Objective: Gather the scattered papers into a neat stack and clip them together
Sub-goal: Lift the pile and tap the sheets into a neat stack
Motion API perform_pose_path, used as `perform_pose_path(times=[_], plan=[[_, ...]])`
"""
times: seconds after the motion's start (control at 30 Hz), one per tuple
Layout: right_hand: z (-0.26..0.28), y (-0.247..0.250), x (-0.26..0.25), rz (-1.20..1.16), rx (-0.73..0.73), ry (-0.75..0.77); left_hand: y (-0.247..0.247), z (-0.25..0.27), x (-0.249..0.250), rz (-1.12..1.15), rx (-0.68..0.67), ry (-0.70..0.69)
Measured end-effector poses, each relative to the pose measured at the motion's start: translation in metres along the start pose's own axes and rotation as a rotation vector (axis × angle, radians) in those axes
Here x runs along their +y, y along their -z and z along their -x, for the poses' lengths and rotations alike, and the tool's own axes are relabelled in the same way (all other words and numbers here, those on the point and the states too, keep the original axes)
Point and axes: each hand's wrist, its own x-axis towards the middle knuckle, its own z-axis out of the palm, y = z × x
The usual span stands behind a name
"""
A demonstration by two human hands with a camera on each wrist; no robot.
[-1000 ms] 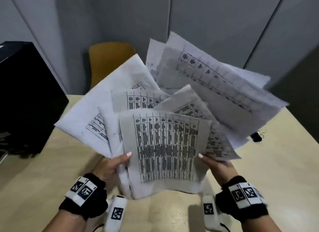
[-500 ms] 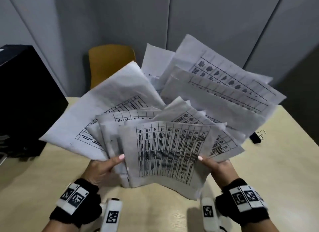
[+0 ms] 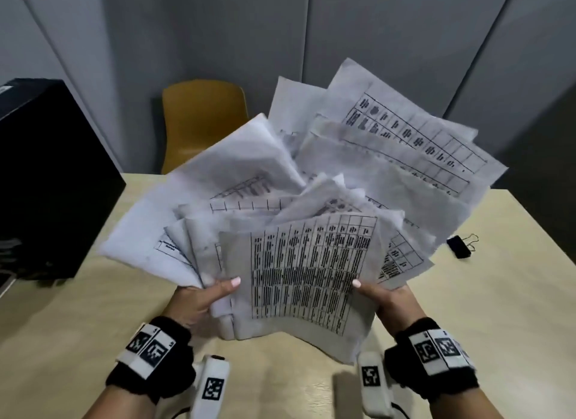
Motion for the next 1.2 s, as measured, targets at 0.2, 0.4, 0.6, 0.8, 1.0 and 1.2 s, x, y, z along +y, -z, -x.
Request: perform_pose_path(times=[0.2,0.4,0.6,0.8,1.0,1.2], plan=[[-0.005,-0.002,-0.012,0.051,-0.024,0.011,-0.002,-0.006,0.004,-0.095,0.084,-0.030],[-0.010,0.007,-0.023,-0.079,-0.142,0.148,0.012,-0.013,0.013,-0.036,-0.088,-0.219],[-0.011,-0.015,-0.031,-0.008,-0.163,0.115,-0.008,-0.015,0.016,-0.167,-0.093,-0.249],[-0.016,-0.022,-0.026,-0.028,0.014,0.205,-0.021,-0.017,0.016,-0.238,0.029,-0.316],[-0.010,-0.031,-0.028,-0.003,0.037,0.339,-0.025,-0.017,0.014,-0.195,0.170,-0.401],[-0.005,-0.034,0.002,0.097,0.118,0.227,-0.019,-0.013,-0.013,-0.306,0.134,-0.203]])
